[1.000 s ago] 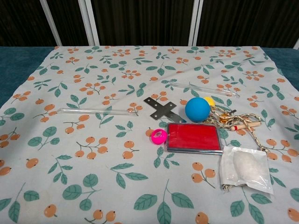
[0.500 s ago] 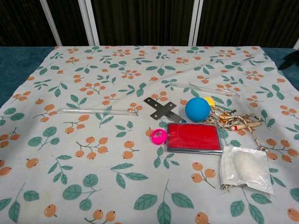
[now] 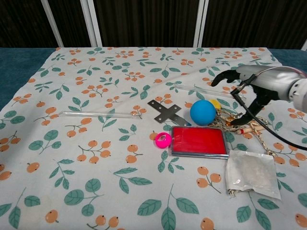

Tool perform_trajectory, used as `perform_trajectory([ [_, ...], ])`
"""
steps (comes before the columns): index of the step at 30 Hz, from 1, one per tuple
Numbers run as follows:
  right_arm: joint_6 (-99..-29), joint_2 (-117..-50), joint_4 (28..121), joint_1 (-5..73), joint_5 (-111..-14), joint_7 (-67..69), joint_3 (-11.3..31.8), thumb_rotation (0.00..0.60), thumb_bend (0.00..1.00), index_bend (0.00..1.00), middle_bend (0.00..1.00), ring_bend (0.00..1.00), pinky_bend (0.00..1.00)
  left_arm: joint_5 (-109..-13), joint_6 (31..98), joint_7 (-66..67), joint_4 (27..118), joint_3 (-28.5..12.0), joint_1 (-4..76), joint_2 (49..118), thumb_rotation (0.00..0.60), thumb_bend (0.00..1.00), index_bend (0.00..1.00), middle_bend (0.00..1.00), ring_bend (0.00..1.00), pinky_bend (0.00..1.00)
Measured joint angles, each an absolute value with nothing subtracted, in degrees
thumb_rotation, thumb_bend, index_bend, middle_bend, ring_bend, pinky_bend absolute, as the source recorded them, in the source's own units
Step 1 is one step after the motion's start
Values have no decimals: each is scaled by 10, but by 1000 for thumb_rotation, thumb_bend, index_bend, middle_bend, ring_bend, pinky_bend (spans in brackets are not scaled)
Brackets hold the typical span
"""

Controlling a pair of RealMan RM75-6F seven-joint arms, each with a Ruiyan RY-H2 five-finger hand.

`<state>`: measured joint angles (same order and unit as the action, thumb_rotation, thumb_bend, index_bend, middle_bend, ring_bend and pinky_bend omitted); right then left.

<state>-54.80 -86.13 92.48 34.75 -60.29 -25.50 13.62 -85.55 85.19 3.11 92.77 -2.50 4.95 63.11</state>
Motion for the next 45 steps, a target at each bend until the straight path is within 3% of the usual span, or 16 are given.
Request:
perform_trajectory([
  [16,-554,-932,866,396,-567,-289,128,600,219,231,238,285,238,-853,845,26,931,-25,53,629,600,536,117,0,59,113],
  [27,-566,-966,824,419,-557,-298,132,600,351,319,346,353,238,-851,843,24,931,-26,54,628,600,536,115,0,59,115],
  [45,-568,-964,822,428,-532,-327,118,600,364,333,347,362,238,-849,844,23,934,-26,54,627,600,536,114,0,59,120],
])
